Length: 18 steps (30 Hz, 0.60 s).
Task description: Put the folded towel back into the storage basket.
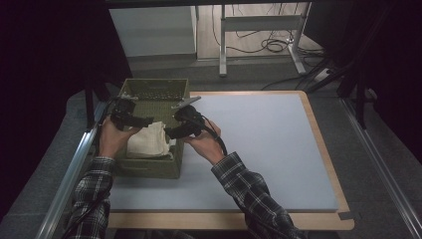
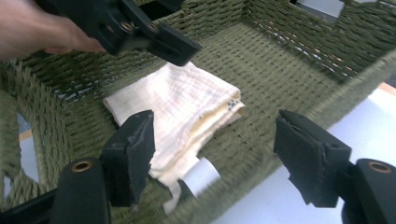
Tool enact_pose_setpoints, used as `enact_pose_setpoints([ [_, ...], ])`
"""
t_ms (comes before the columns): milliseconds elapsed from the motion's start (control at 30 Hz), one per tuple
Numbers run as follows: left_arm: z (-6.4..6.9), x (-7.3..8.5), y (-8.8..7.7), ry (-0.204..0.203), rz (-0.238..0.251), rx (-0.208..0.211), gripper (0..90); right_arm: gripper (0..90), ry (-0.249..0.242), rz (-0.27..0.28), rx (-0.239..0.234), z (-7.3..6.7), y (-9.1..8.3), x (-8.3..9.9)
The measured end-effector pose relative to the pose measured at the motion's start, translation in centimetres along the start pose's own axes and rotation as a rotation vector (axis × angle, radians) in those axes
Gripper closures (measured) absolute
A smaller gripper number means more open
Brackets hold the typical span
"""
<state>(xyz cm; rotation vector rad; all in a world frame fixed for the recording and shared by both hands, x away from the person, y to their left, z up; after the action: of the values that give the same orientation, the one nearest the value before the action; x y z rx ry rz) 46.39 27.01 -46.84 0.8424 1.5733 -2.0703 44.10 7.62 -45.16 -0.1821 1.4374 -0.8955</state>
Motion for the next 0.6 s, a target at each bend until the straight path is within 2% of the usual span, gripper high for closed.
enact_pose_setpoints([
  [200,1.5,0.1,-0.8,-0.029,0.027,0.076,6.3,24.7,0.008,0.019,0.007,0.6,-1.7,1.5],
  [267,2.0,0.3,-1.0,-0.026,0.030,0.099,5.7,23.6,0.012,0.025,0.006,0.8,-2.2,2.0],
  [433,2.7,0.8,-1.1,-0.006,0.029,0.099,5.1,21.3,0.020,0.025,-0.004,1.2,-3.0,3.0],
  [533,3.0,1.1,-1.2,-0.003,0.032,0.115,4.5,20.2,0.021,0.025,-0.002,1.5,-3.6,3.8],
  [600,3.4,1.4,-1.4,0.013,0.028,0.119,4.1,18.9,0.024,0.025,-0.005,1.6,-3.9,4.2],
])
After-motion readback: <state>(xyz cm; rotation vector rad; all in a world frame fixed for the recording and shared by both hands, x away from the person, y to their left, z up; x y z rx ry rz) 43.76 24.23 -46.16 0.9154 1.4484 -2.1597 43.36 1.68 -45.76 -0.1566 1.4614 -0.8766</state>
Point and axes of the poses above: each handheld gripper's, and its own axes: y roughly forward along the jaws, x roughly out of its underside, z roughly to its right, the point moved 5 cm from there along y, roughly forward along the jaws, and after that the axes turned 15 degrees about -y, right-handed, at the moved point
